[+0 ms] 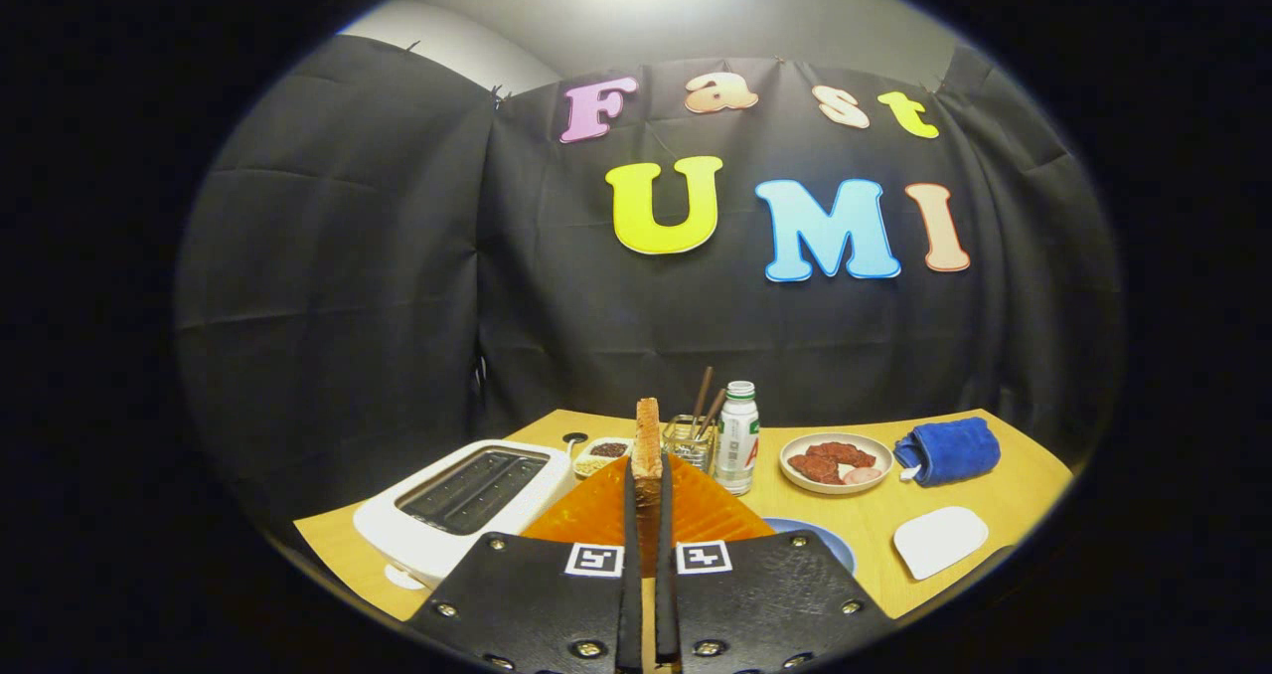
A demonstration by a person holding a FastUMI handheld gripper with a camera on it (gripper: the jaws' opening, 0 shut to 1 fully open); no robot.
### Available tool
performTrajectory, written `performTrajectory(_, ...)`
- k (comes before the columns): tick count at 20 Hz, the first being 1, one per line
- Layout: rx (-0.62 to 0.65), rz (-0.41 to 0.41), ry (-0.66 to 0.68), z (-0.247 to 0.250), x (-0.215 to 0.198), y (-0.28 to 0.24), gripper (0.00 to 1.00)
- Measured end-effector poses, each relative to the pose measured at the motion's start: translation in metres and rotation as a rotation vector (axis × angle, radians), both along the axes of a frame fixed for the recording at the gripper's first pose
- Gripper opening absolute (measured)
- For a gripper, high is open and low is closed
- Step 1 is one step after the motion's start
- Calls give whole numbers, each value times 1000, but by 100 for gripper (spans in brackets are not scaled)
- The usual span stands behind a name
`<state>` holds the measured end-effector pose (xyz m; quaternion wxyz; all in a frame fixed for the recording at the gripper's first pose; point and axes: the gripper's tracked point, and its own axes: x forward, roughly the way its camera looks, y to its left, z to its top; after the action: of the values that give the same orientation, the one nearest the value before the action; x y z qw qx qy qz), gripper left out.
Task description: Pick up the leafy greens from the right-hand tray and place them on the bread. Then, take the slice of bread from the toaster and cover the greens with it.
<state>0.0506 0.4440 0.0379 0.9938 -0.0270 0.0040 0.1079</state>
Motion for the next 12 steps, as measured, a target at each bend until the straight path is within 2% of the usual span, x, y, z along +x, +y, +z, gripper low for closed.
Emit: performTrajectory(12,36,-39,95,-45,15,-56,5)
